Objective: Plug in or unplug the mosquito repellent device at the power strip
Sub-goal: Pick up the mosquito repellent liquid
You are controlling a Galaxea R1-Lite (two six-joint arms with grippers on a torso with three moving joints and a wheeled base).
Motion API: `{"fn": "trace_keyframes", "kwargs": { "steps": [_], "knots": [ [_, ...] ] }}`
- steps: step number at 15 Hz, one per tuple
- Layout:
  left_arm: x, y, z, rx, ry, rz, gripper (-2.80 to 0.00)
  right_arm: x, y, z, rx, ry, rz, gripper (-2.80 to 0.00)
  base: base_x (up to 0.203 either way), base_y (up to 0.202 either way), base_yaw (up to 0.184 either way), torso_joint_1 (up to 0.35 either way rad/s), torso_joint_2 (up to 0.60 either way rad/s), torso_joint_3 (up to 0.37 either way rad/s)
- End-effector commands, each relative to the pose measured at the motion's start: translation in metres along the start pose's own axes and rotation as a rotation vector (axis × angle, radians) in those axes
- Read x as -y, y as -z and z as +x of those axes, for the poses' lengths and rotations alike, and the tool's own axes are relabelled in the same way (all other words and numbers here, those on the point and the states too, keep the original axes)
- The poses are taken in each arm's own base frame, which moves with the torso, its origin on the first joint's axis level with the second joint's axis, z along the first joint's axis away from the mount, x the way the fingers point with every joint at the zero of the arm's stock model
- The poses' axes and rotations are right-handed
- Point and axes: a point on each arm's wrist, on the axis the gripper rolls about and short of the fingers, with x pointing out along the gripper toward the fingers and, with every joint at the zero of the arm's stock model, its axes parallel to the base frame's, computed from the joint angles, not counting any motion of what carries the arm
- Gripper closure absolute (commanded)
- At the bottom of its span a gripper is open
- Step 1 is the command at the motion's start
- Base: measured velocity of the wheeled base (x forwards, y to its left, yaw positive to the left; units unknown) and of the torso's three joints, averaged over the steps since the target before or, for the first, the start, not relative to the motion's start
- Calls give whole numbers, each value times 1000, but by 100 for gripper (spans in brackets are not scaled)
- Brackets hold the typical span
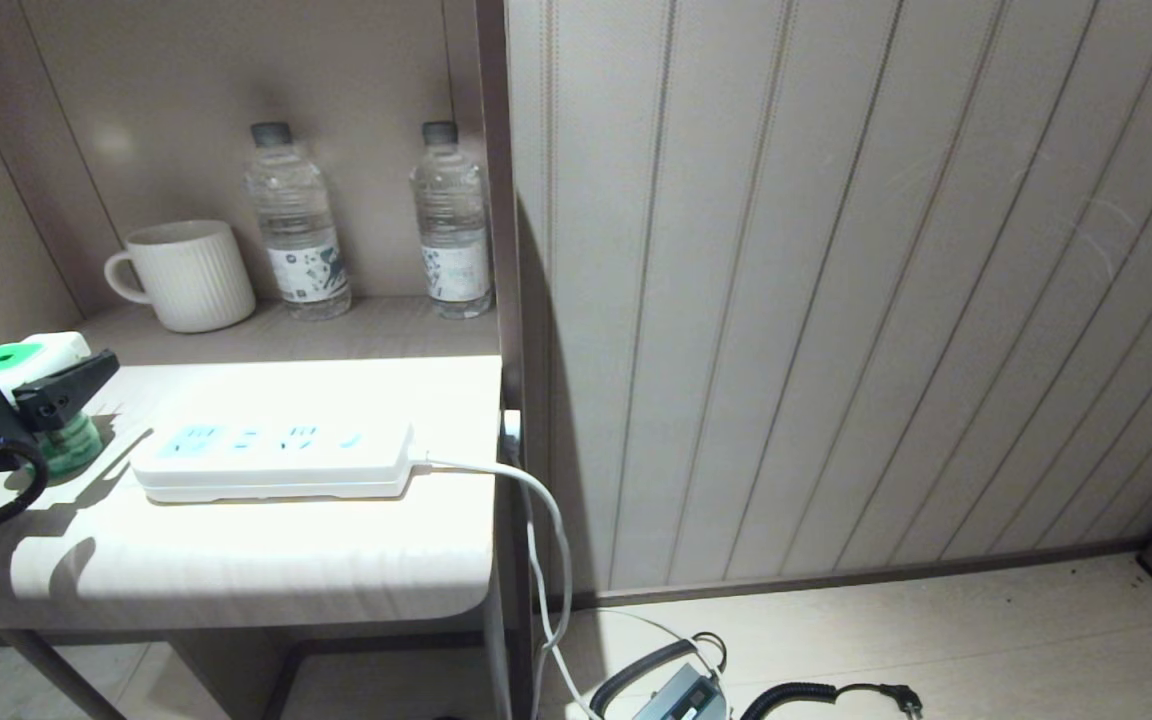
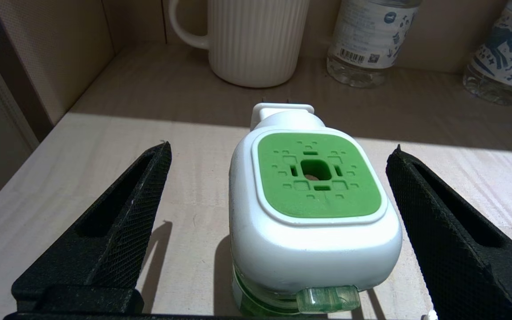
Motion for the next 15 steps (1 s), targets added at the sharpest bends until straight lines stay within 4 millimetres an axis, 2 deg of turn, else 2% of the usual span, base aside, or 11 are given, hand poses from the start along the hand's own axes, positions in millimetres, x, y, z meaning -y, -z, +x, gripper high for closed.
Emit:
{"fn": "trace_keyframes", "kwargs": {
  "steps": [1,2,3,12,15],
  "knots": [
    [0,1,2,-4,1,-2,-280,0,0,0,-1,0,0,0,0,0,0,0,0,0],
    [-1,2,2,-8,1,-1,-280,0,0,0,-1,0,0,0,0,0,0,0,0,0],
    [-1,1,3,-8,-2,7,0,0,0,0,-1,0,0,0,0,0,0,0,0,0],
    [-1,-1,4,16,-2,8,0,0,0,0,-1,0,0,0,0,0,0,0,0,0],
    [3,-6,-3,46,18,9,0,0,0,0,-1,0,0,0,0,0,0,0,0,0]
  ]
}}
